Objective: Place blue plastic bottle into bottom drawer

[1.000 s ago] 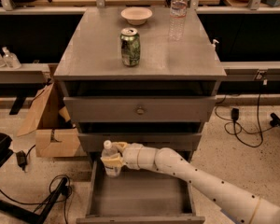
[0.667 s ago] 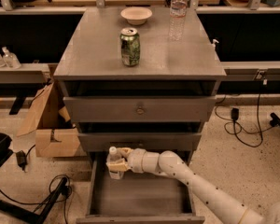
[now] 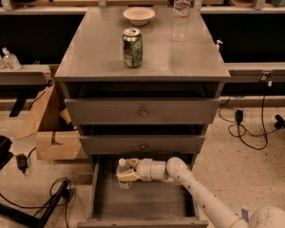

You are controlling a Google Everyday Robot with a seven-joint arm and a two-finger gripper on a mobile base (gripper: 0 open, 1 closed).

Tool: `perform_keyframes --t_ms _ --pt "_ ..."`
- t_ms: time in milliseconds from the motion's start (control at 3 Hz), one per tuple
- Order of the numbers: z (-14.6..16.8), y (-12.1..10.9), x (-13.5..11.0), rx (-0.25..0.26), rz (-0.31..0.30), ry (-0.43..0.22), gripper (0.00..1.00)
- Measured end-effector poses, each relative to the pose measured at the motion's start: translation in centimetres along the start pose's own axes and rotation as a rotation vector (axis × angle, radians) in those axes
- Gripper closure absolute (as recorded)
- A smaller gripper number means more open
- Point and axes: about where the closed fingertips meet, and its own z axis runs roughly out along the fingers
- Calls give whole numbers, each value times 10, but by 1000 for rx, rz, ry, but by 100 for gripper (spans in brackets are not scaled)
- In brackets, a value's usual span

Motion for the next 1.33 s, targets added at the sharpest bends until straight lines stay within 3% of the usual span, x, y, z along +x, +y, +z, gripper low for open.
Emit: perform_keyframes --t_ms 333,1000,1333 --pt "5 -8 36 -27 20 1 100" --pt "12 -14 103 -14 80 -80 100" --pt "11 -16 107 -9 82 -80 82"
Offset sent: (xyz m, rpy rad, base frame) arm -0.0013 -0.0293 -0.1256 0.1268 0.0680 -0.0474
